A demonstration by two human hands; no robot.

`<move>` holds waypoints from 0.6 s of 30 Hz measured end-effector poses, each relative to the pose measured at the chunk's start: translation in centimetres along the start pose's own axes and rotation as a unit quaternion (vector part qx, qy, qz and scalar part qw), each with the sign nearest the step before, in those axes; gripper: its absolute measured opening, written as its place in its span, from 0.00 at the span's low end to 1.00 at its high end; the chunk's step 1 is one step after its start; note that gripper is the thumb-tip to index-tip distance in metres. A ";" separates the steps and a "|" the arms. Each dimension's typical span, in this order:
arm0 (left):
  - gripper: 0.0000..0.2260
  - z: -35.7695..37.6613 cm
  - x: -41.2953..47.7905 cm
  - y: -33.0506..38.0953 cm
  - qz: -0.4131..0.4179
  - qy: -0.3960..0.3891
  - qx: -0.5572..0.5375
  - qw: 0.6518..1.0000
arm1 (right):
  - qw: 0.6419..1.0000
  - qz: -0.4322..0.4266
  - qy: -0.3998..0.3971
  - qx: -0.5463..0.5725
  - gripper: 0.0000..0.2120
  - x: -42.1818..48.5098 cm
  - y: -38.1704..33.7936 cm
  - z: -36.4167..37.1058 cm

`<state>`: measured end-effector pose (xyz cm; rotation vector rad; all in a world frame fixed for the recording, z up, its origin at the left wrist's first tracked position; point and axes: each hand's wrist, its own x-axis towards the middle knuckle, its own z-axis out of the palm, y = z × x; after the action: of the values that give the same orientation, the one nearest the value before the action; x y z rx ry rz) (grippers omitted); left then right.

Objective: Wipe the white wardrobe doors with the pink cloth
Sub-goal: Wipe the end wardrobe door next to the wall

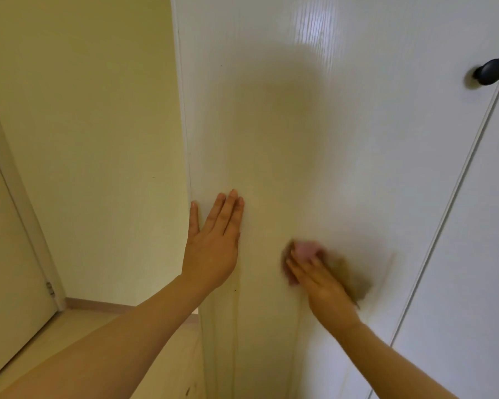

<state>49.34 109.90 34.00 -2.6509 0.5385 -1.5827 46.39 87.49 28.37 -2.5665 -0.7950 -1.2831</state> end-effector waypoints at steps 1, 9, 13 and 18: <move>0.24 -0.3 0.0 -0.2 0.004 -0.002 0.001 1.000 | 0.999 0.022 -0.027 0.038 0.36 -1.2 -0.8 0.3; 0.23 -2.5 -1.2 2.1 -0.048 0.009 -0.148 0.988 | 0.937 0.284 0.031 0.201 0.18 2.8 -7.0 -4.1; 0.25 -3.1 -2.9 0.7 -0.141 0.021 -0.227 0.963 | 0.852 0.375 0.172 0.323 0.17 5.2 -9.5 -4.3; 0.27 -2.7 -2.6 -2.6 -0.243 -0.051 -0.288 0.925 | 0.902 0.274 0.177 0.282 0.26 8.6 -11.1 -3.0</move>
<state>46.73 113.56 33.59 -3.5178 0.4065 -1.5510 42.72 99.07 35.95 -1.8259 -0.2716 -1.0785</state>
